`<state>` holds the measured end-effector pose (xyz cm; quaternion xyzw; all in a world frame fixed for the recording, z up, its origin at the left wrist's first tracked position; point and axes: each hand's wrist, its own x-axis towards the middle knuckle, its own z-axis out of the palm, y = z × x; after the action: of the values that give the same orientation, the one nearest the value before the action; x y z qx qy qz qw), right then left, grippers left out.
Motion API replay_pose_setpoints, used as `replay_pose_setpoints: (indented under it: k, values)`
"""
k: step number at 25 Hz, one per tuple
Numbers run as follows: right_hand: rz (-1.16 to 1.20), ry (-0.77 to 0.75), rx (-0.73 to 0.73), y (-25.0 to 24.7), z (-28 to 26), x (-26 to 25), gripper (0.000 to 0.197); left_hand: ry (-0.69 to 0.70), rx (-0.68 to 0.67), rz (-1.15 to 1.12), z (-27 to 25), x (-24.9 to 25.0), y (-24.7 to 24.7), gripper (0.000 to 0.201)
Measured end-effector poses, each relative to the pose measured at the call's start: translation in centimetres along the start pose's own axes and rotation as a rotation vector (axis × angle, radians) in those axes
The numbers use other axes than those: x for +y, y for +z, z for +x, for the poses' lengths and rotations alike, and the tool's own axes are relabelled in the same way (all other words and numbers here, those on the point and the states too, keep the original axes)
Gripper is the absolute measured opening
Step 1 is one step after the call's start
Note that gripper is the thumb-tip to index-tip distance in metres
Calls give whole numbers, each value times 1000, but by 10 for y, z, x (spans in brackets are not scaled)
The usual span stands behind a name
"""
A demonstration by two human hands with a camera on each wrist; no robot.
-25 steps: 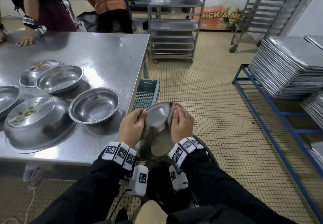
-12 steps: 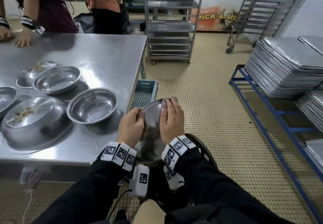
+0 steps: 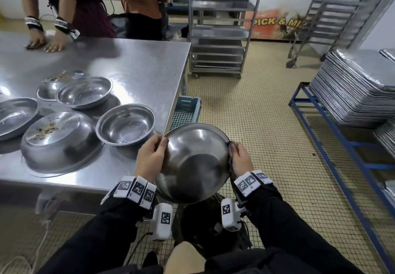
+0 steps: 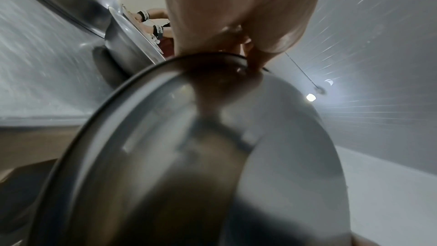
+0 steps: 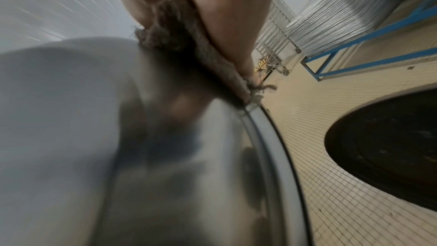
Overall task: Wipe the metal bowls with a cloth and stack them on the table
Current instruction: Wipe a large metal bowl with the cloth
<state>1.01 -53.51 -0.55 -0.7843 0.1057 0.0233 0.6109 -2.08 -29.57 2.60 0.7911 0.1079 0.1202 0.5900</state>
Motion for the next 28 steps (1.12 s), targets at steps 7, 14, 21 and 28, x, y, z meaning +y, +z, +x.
replay_pose_setpoints:
  k: [7,14,21,28]
  values:
    - [-218,-322,-113,9,14,-22,13,184,-149,132,-1,11,11,34]
    - [-387,-605,-306,19,23,-35,12,239,-114,359,0,15,19,19]
    - [-344,-669,104,26,0,-30,21,144,-48,346,2,17,33,20]
    - [-475,-574,230,43,-7,-19,54,102,27,310,1,31,42,20]
